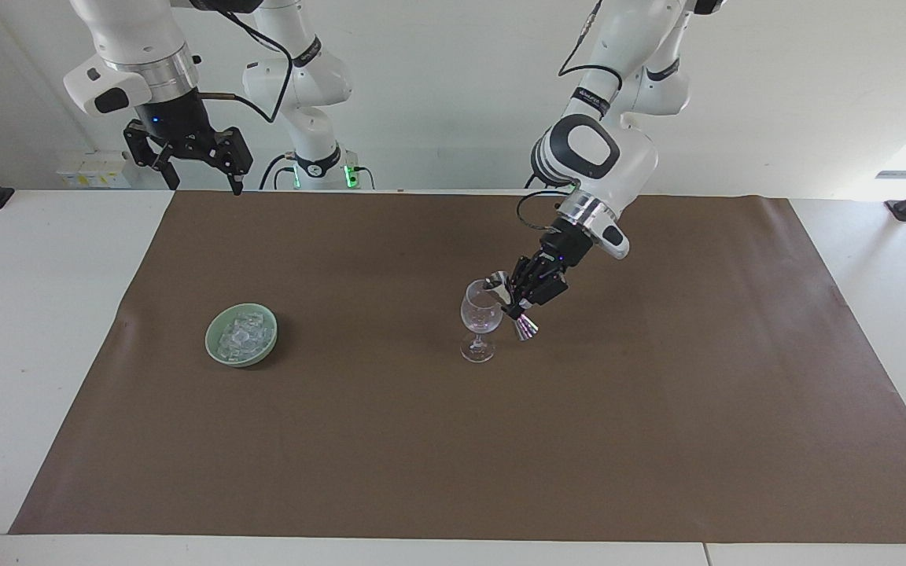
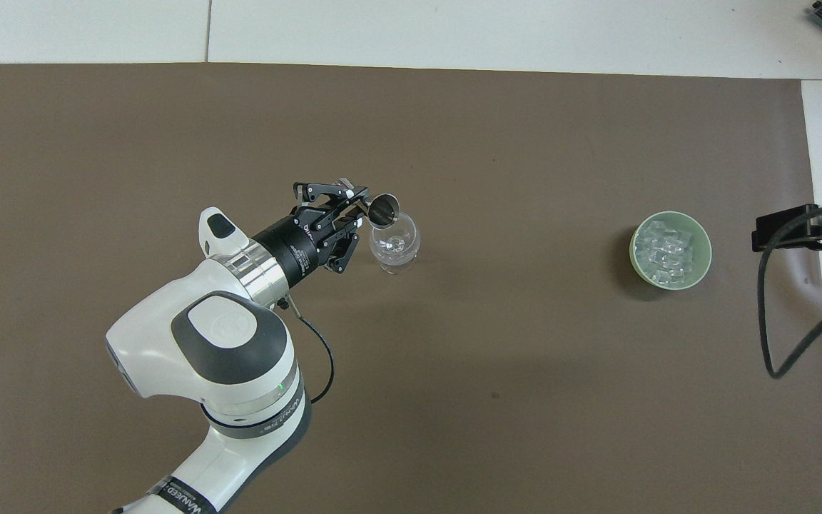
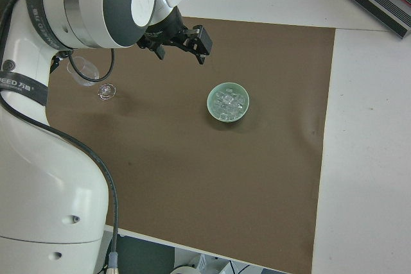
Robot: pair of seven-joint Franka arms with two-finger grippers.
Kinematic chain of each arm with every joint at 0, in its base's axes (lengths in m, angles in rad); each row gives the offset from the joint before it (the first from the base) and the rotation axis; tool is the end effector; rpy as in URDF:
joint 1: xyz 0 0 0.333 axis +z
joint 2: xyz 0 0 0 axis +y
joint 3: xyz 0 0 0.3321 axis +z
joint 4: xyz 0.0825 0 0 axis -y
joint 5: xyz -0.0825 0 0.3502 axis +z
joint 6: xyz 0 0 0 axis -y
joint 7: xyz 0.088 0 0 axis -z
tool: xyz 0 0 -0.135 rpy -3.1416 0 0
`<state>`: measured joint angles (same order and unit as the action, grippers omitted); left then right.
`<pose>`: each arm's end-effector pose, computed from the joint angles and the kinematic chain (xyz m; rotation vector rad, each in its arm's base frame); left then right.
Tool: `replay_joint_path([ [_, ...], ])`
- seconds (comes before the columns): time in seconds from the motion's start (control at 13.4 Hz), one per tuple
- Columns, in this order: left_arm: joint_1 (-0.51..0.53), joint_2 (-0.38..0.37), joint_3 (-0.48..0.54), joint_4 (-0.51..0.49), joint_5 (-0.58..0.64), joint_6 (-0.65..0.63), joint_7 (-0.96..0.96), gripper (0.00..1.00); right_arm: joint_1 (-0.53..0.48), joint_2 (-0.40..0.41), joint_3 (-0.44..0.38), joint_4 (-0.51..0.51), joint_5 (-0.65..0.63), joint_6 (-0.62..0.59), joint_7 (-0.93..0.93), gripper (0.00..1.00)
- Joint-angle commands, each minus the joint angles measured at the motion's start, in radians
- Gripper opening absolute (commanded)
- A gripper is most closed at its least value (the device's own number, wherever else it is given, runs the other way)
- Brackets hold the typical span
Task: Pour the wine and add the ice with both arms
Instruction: 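Tilt the jigger over the clear glass with the left gripper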
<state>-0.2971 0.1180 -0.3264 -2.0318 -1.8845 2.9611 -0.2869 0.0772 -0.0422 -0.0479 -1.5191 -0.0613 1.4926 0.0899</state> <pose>0.5023 -0.2819 0.4343 1.5319 1.3941 -0.0074 0.4995 0.0054 0.6499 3.0818 -0.1015 0.0295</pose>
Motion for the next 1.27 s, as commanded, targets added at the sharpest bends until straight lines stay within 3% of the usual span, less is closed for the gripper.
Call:
replay_joint_path([
  [0.0, -0.030, 0.009, 0.012, 0.019, 0.005, 0.044, 0.048, 0.00, 0.000, -0.013, -0.006, -0.015, 0.018, -0.006, -0.015, 1.00],
  [1.2, -0.077, 0.049, 0.010, 0.061, 0.108, 0.197, 0.158, 0.00, 0.000, -0.016, -0.004, -0.015, 0.018, -0.006, -0.015, 1.00],
])
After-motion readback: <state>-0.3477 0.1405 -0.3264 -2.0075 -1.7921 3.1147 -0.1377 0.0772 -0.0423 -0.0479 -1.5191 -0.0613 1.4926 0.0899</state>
